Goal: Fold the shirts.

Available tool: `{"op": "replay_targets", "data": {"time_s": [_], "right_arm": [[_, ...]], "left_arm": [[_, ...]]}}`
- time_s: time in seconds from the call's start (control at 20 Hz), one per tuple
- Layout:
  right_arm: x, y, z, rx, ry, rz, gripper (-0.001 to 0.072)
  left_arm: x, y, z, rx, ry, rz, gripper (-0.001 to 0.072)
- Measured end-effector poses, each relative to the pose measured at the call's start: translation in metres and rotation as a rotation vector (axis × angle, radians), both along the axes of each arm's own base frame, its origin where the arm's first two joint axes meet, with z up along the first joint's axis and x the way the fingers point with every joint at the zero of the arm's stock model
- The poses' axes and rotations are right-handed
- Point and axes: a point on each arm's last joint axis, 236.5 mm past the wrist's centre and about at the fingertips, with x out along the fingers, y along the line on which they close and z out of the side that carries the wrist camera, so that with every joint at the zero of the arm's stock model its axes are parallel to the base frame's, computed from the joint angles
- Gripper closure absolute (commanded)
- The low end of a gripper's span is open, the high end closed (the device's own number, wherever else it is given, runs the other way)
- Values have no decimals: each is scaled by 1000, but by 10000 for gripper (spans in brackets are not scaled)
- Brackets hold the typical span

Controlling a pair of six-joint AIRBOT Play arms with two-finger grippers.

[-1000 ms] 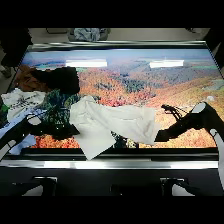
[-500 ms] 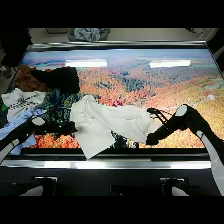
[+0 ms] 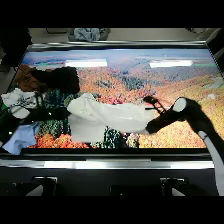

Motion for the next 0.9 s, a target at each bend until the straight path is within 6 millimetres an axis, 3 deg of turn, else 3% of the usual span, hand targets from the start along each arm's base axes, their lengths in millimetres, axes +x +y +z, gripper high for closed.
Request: {"op": "replay_targets", "data": {"time_s": [0.05,0.1,0.2,0.3,0.35,0.45,0.55,0.65,0.8,0.9], "right_arm": [[18,-13,36,-29,-110,-24,660],[36,-28,85,-56,-249,-66,660],[50,-68,190,-126,-526,-170,660],[32,-98,291,-168,-779,-264,659],[14,-103,329,-171,-873,-292,659],[-21,-107,378,-170,-998,-329,659],[-46,-104,395,-158,-1034,-338,659],[-62,-101,394,-149,-1007,-338,659],[-76,-97,365,-151,-864,-320,659],[-76,-96,327,-152,-688,-312,659]], "left_arm": [[11,8,44,10,-112,12,675],[18,18,97,23,-240,34,675],[12,44,204,44,-482,102,674],[-18,69,300,64,-697,191,674],[-39,76,341,71,-790,229,674],[-82,78,397,75,-932,271,674],[-118,75,434,80,-1044,298,674],[-141,74,458,76,-1127,322,674],[-150,76,473,70,-1179,345,673],[-131,80,460,70,-1124,340,673]]}}
